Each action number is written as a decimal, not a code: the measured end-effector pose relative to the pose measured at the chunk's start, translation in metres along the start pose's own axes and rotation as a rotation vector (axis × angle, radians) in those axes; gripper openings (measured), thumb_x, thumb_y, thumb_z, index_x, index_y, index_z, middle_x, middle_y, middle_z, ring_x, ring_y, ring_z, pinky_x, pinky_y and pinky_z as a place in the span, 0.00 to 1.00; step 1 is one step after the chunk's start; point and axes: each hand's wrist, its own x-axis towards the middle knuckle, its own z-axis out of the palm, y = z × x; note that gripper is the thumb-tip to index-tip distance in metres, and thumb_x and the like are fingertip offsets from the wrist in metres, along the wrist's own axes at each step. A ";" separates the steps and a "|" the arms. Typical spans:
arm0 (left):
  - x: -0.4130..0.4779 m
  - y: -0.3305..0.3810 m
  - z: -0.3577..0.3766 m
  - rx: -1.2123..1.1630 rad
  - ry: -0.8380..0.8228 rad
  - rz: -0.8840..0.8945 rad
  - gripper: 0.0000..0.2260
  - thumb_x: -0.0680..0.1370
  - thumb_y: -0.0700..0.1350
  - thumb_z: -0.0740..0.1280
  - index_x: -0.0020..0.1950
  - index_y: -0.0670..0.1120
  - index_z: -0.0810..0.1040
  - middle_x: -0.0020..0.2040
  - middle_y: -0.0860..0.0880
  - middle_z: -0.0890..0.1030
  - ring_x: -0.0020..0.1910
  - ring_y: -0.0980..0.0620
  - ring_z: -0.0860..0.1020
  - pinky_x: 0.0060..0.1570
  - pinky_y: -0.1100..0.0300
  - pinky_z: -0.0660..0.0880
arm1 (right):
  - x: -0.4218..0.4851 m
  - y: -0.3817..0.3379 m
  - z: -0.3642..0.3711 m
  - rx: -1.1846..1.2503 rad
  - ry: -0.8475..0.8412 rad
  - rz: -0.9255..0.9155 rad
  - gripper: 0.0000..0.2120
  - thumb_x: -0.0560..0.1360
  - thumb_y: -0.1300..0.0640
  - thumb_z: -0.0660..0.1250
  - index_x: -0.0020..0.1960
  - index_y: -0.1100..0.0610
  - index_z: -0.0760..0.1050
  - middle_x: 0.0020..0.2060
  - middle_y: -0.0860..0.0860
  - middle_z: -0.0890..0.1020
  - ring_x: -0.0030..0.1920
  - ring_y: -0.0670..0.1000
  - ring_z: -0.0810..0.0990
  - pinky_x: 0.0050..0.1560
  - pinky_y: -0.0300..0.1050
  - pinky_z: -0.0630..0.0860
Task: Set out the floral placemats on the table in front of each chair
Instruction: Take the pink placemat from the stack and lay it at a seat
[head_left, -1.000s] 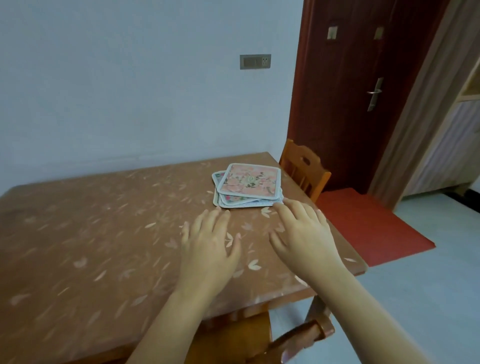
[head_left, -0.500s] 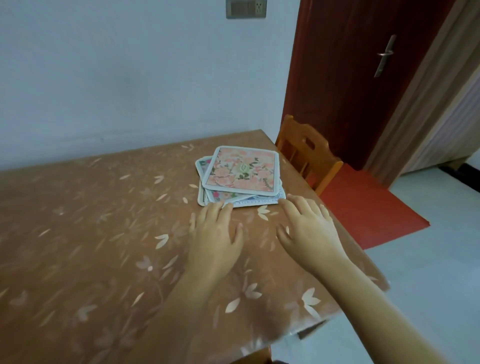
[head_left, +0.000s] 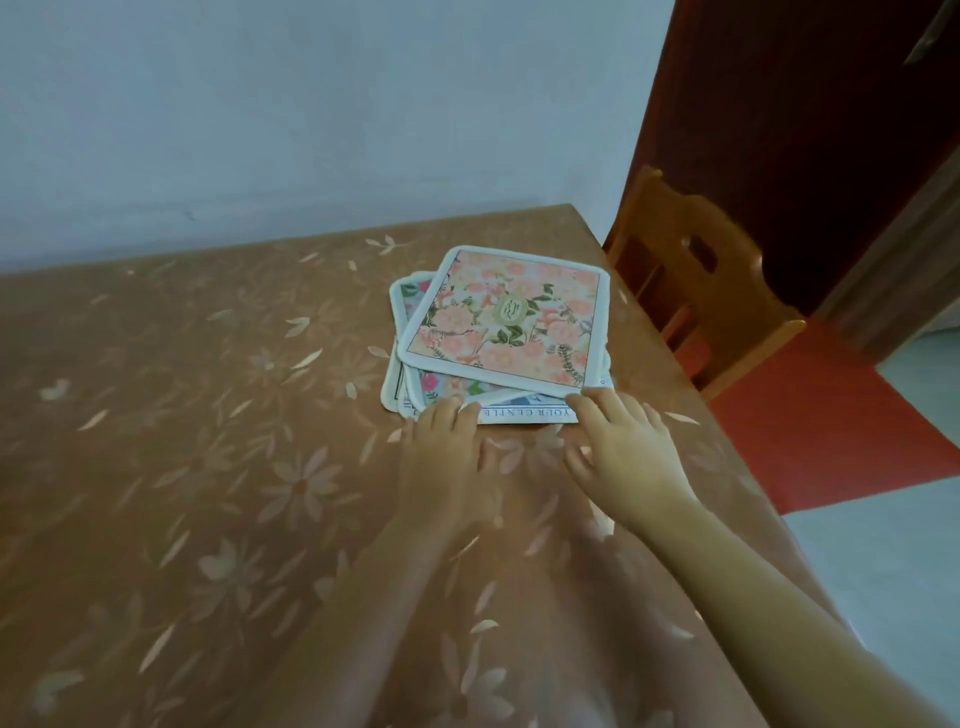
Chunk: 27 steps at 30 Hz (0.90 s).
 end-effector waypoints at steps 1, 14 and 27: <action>0.005 -0.003 0.005 0.012 -0.017 0.006 0.17 0.78 0.47 0.57 0.67 0.46 0.66 0.68 0.49 0.69 0.67 0.50 0.65 0.67 0.53 0.61 | 0.006 0.003 0.004 0.009 0.000 -0.008 0.19 0.74 0.55 0.60 0.64 0.57 0.67 0.64 0.55 0.72 0.63 0.58 0.69 0.64 0.55 0.64; 0.084 -0.036 0.093 -0.049 0.043 0.074 0.14 0.76 0.43 0.63 0.61 0.41 0.73 0.63 0.42 0.74 0.65 0.43 0.69 0.65 0.46 0.65 | 0.098 0.038 0.089 0.149 0.039 -0.070 0.15 0.73 0.57 0.64 0.58 0.58 0.72 0.56 0.56 0.77 0.57 0.59 0.73 0.58 0.54 0.68; 0.127 -0.059 0.111 -0.135 0.114 0.159 0.09 0.70 0.42 0.72 0.48 0.40 0.80 0.46 0.41 0.79 0.47 0.42 0.76 0.47 0.47 0.73 | 0.129 0.054 0.124 0.216 0.156 -0.127 0.11 0.67 0.60 0.72 0.48 0.63 0.78 0.46 0.59 0.81 0.47 0.62 0.76 0.45 0.56 0.76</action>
